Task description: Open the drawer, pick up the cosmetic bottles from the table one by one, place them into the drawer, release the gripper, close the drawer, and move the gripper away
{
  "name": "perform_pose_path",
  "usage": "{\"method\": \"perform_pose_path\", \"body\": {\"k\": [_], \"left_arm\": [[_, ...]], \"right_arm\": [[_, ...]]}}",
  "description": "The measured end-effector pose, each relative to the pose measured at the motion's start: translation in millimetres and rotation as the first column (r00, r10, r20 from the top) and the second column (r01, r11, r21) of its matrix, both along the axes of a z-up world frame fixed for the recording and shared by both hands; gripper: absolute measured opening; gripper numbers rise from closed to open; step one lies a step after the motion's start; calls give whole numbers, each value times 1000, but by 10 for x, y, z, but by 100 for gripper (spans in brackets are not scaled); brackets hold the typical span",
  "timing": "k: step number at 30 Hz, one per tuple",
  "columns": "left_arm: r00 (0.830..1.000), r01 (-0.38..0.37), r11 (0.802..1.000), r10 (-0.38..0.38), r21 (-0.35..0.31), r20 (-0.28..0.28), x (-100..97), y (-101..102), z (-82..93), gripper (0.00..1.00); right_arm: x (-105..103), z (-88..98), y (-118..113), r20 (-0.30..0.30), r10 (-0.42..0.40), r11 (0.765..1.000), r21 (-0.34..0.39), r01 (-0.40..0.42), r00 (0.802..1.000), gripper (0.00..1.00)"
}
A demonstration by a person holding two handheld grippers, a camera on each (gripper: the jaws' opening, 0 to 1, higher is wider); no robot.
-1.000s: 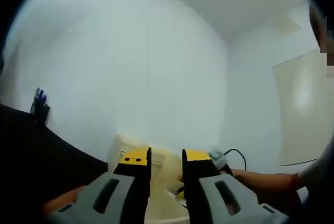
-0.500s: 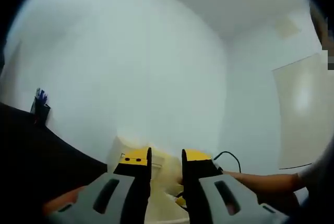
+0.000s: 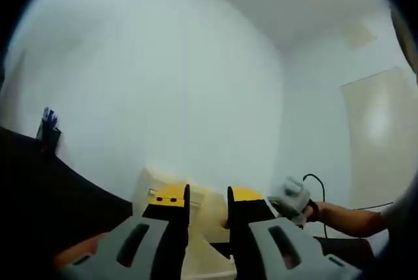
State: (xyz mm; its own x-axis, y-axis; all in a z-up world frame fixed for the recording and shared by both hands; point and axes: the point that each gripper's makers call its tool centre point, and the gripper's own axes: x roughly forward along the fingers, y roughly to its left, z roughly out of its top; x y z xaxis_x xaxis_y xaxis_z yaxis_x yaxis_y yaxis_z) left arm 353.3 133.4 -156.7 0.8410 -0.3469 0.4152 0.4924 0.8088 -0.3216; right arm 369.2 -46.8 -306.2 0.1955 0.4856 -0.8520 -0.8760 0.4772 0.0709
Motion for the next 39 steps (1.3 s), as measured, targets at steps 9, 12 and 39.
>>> {"method": "perform_pose_path", "body": {"k": [9,12,39], "left_arm": [[1000,-1,998,2,70,-12,21,-80,-62,27],[1000,1,996,-1,86,-9,14,-97,-65,27],[971,-118,961,164,249,-172,-998,101,-190,27]], "right_arm": [[-559,75,146,14,152,988,-20,-152,988,20],[-599,147,217,33,162,987,1,-162,986,20],[-1036,323,654,198,201,954,185,-237,960,17]]}}
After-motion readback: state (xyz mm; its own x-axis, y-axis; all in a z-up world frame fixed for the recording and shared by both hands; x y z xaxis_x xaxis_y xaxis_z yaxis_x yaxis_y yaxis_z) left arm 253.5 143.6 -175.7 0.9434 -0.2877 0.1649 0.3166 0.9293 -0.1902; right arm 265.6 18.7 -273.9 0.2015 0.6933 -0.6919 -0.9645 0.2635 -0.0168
